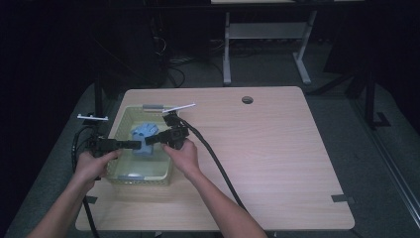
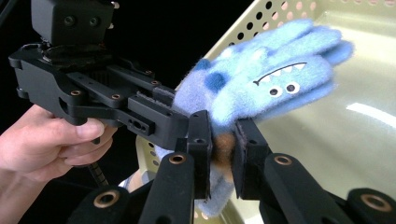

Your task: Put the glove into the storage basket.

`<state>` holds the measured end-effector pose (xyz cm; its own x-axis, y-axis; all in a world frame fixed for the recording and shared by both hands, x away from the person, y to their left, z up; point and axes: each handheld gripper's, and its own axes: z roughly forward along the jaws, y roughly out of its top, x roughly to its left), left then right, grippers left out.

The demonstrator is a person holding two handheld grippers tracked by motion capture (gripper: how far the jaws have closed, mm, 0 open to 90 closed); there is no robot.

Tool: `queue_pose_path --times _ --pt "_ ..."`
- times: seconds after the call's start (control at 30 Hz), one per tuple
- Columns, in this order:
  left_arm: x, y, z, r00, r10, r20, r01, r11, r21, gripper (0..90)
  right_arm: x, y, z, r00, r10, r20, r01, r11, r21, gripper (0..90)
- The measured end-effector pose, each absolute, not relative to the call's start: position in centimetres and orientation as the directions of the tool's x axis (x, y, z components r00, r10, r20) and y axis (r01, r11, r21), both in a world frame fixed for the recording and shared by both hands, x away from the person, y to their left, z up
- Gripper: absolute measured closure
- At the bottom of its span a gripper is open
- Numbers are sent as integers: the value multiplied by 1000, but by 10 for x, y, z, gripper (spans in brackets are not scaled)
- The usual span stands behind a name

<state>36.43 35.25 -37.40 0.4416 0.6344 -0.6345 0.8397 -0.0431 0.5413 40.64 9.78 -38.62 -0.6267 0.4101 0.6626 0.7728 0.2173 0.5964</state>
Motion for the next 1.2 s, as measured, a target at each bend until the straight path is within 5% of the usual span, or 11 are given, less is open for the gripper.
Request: queue_pose_path --times 1.2 --pt "374 357 -397 381 704 -599 874 -64 481 741 416 116 -413 -579 481 658 810 251 529 772"
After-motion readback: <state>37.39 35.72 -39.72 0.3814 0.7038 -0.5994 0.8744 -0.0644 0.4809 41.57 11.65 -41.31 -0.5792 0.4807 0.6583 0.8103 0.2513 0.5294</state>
